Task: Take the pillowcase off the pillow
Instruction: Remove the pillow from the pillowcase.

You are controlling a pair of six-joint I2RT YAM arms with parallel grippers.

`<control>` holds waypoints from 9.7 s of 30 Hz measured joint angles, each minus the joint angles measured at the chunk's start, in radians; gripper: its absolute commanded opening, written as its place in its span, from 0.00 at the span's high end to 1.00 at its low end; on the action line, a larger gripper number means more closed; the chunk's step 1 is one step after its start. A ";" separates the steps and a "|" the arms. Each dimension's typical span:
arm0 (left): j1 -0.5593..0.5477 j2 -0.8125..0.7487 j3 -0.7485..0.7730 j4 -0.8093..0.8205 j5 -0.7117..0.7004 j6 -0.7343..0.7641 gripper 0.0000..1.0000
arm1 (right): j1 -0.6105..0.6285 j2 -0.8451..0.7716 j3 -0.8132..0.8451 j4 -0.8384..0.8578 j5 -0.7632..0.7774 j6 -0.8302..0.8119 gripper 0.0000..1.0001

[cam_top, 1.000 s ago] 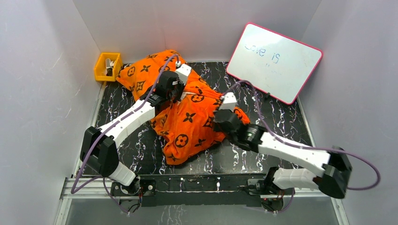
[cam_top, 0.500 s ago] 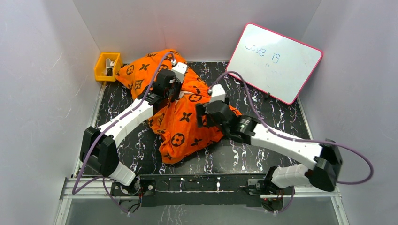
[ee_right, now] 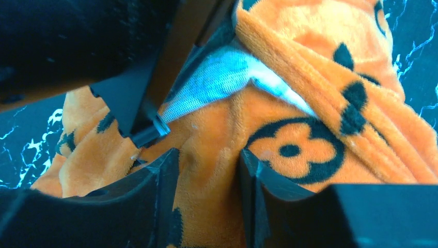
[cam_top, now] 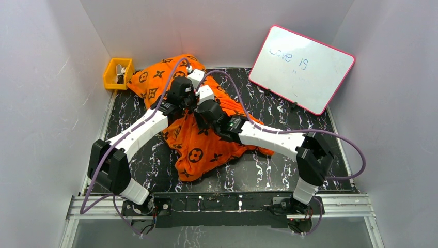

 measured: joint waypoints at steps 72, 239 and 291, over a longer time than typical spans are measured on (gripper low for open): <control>0.120 -0.062 -0.105 -0.037 0.297 -0.157 0.02 | 0.026 -0.765 -0.532 -0.698 -0.124 0.622 0.23; -0.110 0.180 0.447 -0.373 -0.095 -0.839 1.00 | 0.222 -0.598 -0.633 -0.028 -0.126 0.308 0.02; -0.108 -0.139 0.267 -0.433 -0.122 -0.776 1.00 | -0.573 -0.635 -0.527 -0.234 -0.368 0.475 0.85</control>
